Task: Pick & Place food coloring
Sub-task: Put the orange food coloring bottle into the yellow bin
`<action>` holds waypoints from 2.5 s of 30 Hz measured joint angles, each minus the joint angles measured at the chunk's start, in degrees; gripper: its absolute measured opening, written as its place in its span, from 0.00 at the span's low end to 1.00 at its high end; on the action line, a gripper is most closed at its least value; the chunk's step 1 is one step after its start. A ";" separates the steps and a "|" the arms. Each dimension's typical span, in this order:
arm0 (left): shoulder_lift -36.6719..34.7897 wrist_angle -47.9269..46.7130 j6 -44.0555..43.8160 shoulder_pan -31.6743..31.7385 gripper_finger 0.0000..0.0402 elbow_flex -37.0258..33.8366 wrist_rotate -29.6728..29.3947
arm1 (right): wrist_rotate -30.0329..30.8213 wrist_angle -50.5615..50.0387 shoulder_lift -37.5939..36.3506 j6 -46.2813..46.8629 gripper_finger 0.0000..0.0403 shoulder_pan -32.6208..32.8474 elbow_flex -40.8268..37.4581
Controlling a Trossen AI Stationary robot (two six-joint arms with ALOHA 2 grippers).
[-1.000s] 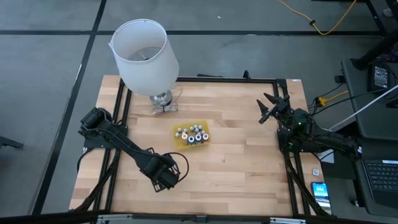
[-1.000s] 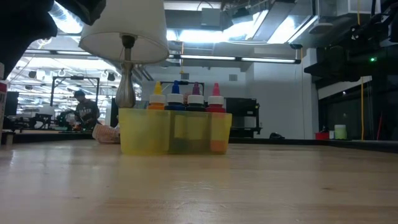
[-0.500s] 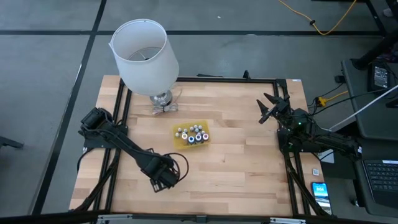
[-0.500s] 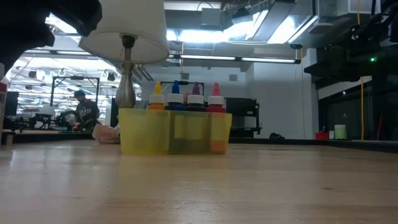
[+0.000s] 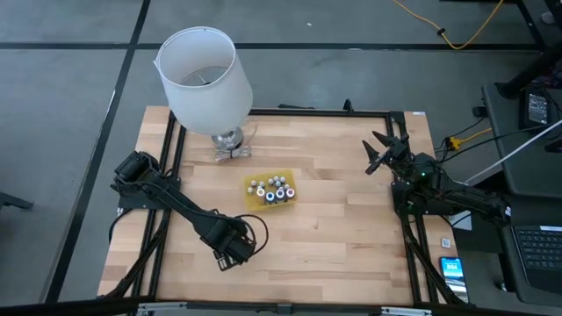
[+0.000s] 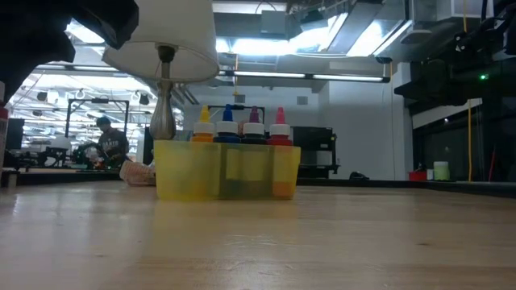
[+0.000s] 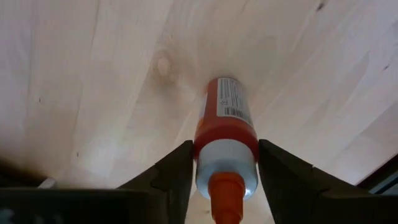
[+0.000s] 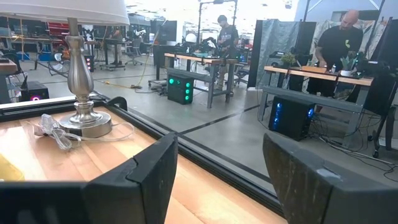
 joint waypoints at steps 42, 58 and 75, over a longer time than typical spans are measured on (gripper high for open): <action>-7.04 -15.85 33.03 19.01 0.32 11.65 -9.15 | 0.00 0.00 0.01 0.00 0.59 0.01 -0.02; -5.20 -13.93 40.78 22.97 0.32 11.96 -9.32 | 0.00 0.00 0.00 0.00 0.59 -0.01 0.00; 1.62 -15.02 45.02 23.61 0.32 18.93 -11.23 | 0.00 0.00 0.01 0.00 0.59 0.00 -0.02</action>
